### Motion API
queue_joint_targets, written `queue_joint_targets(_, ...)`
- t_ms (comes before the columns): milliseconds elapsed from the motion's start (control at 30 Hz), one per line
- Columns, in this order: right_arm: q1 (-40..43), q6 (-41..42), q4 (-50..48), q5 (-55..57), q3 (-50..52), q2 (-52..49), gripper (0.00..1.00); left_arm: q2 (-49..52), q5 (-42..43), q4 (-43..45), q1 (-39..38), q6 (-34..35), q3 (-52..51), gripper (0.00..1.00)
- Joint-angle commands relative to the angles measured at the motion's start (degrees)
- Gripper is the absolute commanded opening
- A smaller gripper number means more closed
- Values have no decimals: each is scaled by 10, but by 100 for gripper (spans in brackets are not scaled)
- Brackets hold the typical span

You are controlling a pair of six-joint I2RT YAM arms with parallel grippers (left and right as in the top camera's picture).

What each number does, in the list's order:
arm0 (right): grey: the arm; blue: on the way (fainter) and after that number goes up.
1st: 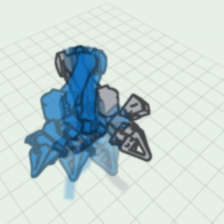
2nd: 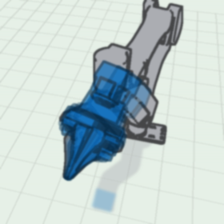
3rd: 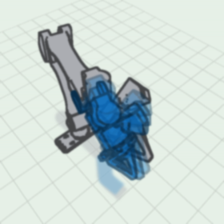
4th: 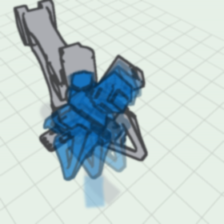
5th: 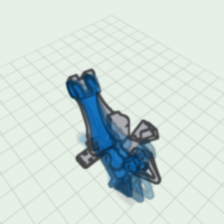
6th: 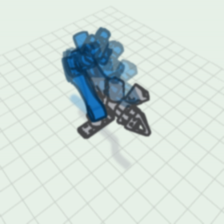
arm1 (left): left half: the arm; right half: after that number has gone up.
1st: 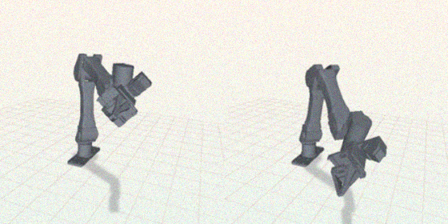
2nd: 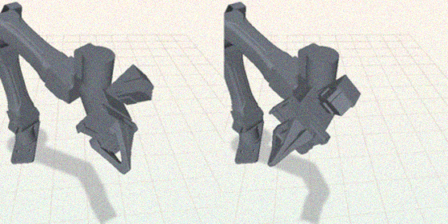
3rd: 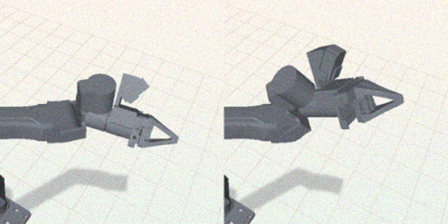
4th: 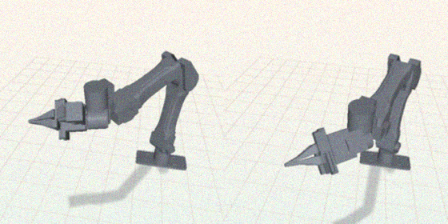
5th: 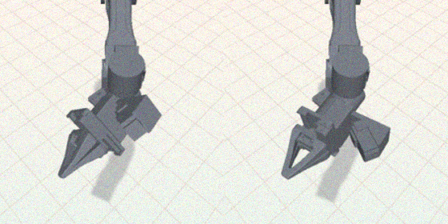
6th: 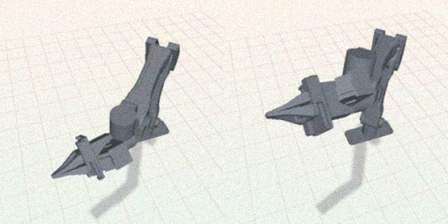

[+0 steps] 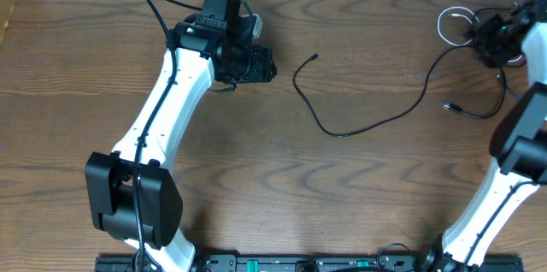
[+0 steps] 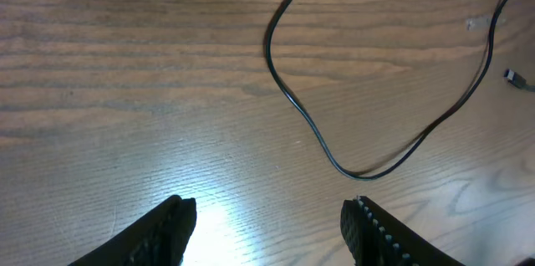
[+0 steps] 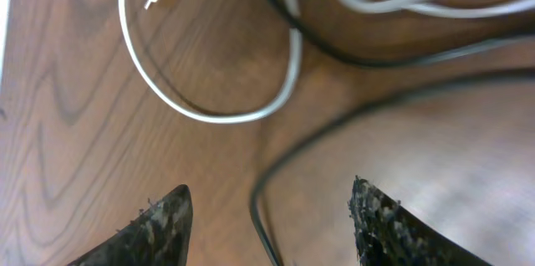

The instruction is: Untangle cables

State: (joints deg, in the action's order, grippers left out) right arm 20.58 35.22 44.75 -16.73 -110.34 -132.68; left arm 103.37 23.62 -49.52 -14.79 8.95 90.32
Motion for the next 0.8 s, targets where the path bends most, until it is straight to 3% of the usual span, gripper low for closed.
queue_joint_targets(0,-22,20,-26,3,-1,-30,56,-16,-4,-2,1,-10,-3,61)
queue_joint_targets(200,-38,20,-70,3,-1,-68,42,-16,-4,-12,1,-10,-3,61)
queue_joint_targets(433,-46,-34,-56,5,-1,-83,1,-16,-4,-12,1,-10,-3,61)
queue_joint_targets(600,-47,-116,-20,-81,-1,-73,1,-16,-4,-12,1,-10,-3,61)
queue_joint_targets(767,-39,-168,8,-192,-1,15,1,-16,-4,-12,1,-10,-3,61)
